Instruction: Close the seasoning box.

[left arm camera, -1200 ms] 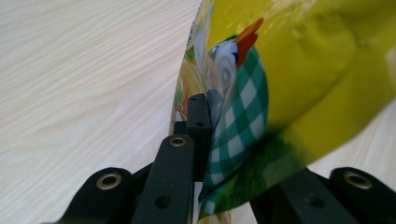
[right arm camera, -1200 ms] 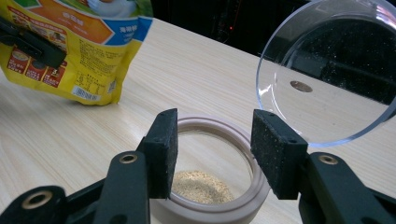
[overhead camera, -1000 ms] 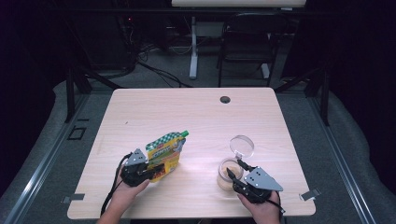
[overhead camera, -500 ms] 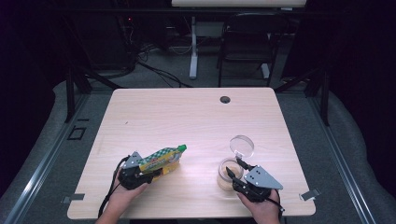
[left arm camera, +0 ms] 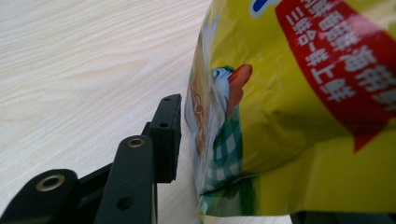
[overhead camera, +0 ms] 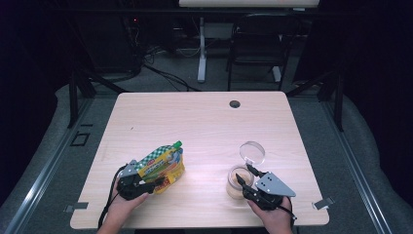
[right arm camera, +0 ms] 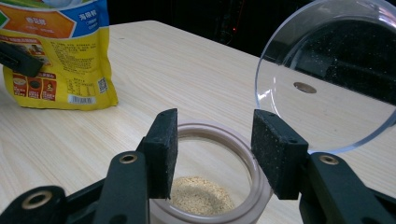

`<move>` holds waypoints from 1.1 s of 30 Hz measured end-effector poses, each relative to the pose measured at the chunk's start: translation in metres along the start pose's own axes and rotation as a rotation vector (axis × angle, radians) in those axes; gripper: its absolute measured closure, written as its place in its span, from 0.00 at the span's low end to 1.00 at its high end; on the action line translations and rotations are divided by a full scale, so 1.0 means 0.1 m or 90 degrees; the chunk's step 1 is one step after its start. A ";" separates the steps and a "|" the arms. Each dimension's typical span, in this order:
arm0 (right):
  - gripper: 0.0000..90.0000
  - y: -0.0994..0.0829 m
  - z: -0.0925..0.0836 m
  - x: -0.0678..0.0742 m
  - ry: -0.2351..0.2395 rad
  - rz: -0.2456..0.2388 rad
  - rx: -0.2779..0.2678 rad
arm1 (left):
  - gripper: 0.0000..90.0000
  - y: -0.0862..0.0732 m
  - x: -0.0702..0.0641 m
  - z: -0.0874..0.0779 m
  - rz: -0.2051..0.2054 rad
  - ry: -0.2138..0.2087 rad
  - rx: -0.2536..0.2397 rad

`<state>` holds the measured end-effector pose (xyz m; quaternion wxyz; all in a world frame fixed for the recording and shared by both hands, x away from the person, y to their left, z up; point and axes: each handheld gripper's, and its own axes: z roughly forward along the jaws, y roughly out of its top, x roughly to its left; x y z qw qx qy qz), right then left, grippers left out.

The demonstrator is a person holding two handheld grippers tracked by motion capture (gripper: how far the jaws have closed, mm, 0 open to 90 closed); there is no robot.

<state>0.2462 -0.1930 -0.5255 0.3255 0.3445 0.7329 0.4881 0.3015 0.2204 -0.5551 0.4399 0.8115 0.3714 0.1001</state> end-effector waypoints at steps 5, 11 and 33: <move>0.57 0.00 0.00 0.00 0.000 0.003 -0.002 | 0.61 -0.02 0.00 -0.01 -0.003 0.007 -0.005; 0.57 0.01 0.00 0.00 0.000 0.004 -0.004 | 0.53 -0.05 0.01 -0.03 -0.021 0.012 -0.022; 0.57 0.10 -0.16 -0.14 -0.016 0.036 -0.013 | 0.50 -0.09 -0.04 -0.15 -0.020 0.017 -0.035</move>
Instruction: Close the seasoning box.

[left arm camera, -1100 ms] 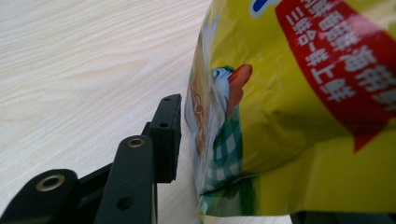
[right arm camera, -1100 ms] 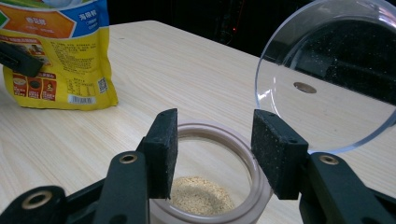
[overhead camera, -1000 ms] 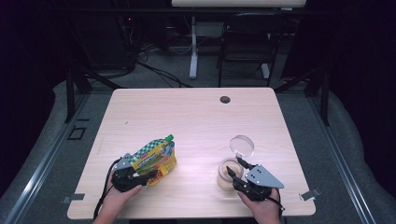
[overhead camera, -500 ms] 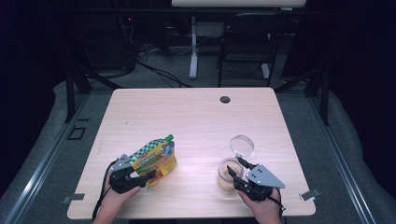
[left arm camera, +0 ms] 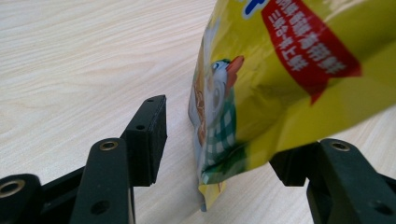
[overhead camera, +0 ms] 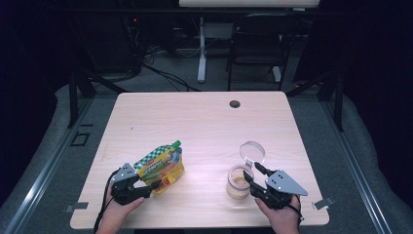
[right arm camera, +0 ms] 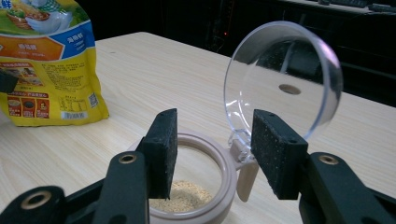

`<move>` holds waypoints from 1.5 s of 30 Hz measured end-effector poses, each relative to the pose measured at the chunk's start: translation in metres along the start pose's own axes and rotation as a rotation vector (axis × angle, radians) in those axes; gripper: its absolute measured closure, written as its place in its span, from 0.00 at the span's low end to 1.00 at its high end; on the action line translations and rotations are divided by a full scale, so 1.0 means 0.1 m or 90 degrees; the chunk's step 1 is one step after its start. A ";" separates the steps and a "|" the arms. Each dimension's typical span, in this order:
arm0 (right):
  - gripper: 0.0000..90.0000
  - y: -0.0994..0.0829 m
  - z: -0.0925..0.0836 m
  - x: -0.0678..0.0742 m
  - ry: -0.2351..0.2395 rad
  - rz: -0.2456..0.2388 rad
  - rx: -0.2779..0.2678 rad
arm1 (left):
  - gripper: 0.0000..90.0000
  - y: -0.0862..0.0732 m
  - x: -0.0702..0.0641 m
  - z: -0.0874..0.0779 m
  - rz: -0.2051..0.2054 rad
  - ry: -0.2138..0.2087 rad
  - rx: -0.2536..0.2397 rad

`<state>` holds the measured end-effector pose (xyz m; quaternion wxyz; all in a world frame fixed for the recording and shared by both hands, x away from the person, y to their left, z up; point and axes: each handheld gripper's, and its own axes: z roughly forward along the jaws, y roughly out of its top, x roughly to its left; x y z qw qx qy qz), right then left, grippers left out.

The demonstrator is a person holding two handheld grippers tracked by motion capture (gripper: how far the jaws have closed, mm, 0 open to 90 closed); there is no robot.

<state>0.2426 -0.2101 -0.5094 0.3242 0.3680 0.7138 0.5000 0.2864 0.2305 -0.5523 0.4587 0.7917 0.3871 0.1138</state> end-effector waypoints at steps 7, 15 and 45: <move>0.58 0.05 -0.02 -0.03 0.010 0.006 0.016 | 0.50 -0.02 -0.01 -0.05 -0.002 0.004 -0.003; 0.58 0.14 -0.05 -0.04 0.022 0.005 0.019 | 0.49 -0.05 -0.04 -0.15 0.000 0.009 -0.010; 0.57 0.58 -0.11 -0.48 -0.004 0.026 0.084 | 0.49 -0.18 -0.08 -0.35 -0.003 0.024 -0.003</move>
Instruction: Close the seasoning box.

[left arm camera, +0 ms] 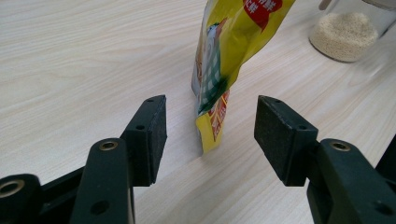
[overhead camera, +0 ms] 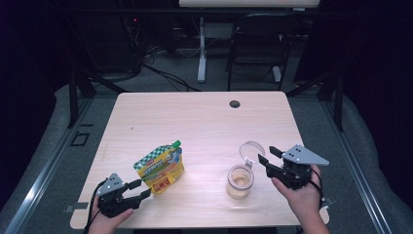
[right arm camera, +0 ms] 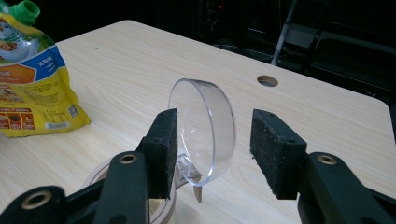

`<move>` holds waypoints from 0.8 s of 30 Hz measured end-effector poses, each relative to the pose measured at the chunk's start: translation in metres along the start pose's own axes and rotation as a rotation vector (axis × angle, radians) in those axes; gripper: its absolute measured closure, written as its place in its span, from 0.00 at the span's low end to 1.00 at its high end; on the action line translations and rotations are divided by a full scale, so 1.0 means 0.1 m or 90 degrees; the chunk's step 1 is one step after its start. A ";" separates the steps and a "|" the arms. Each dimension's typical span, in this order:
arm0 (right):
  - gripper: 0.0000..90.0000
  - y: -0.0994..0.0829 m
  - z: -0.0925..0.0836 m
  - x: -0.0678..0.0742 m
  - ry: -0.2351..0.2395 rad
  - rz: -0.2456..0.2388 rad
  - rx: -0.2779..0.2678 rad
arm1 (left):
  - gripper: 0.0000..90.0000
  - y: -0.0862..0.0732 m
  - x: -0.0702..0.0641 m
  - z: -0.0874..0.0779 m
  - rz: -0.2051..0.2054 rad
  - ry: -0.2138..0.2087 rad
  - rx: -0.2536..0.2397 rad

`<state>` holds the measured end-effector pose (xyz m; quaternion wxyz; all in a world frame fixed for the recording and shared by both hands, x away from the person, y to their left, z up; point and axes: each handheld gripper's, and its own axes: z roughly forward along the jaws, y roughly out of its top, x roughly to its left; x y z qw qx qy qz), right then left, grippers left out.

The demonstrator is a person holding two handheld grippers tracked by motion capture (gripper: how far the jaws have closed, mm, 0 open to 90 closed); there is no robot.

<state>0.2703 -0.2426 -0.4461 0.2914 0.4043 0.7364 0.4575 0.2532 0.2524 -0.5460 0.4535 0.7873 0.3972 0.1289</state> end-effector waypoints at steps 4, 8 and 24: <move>0.54 0.00 0.06 -0.04 0.003 0.016 0.001 | 0.49 0.00 0.00 0.00 0.002 0.000 0.001; 0.53 0.00 0.12 -0.08 -0.001 0.018 0.015 | 0.50 0.00 -0.01 0.01 0.006 -0.003 0.003; 0.67 0.01 0.28 -0.11 0.017 0.026 0.050 | 0.50 0.00 0.00 0.02 0.007 -0.005 0.005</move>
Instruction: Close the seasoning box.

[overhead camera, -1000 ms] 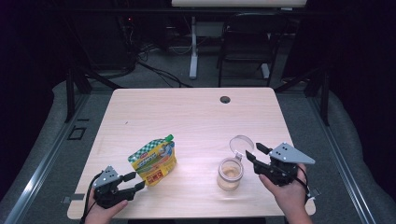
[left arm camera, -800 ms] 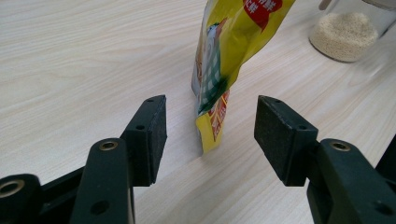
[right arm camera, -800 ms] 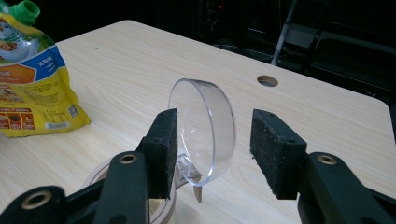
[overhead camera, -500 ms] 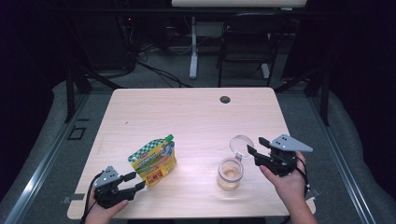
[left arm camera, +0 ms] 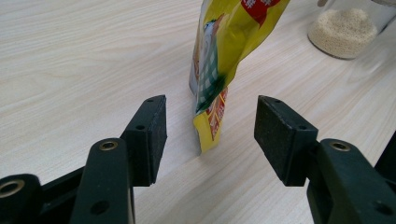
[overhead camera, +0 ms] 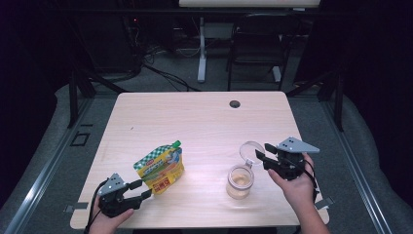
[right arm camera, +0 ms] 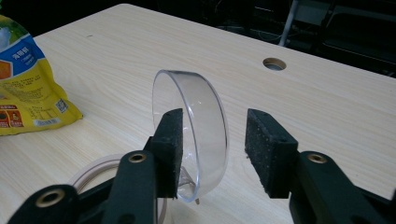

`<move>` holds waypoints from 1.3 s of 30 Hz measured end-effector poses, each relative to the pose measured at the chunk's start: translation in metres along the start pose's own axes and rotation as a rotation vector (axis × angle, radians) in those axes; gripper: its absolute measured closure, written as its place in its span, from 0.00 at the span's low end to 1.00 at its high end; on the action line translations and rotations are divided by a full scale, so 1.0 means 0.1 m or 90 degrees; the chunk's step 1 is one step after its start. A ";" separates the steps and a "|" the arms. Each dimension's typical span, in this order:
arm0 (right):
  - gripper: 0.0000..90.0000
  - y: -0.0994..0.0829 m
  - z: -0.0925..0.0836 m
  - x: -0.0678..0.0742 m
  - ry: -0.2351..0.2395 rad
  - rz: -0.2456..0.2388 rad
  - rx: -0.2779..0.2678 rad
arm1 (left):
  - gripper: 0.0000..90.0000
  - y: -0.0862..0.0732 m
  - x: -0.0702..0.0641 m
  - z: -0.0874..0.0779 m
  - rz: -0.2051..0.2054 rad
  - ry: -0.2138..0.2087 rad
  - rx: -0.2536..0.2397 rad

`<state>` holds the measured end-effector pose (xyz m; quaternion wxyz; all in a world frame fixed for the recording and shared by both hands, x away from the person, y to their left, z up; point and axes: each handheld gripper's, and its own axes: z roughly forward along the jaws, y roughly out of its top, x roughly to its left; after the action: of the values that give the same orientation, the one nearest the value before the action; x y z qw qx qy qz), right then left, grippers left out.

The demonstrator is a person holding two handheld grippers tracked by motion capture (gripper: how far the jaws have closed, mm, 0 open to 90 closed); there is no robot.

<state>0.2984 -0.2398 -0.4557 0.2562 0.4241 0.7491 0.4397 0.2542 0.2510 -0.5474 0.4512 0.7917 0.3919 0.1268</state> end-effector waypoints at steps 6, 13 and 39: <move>0.78 0.00 -0.01 0.03 0.008 -0.013 -0.001 | 0.50 0.00 0.00 0.01 0.002 0.002 0.002; 0.78 -0.01 -0.05 0.10 0.003 -0.047 -0.005 | 0.50 0.00 0.00 0.02 0.003 0.004 0.007; 0.60 -0.20 -0.06 0.43 0.025 -0.098 -0.023 | 0.50 -0.01 0.01 0.03 -0.004 0.006 0.009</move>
<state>0.2636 -0.2103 -0.4707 0.2822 0.3514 0.7765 0.4404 0.2562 0.2503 -0.5503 0.4441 0.7930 0.3973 0.1265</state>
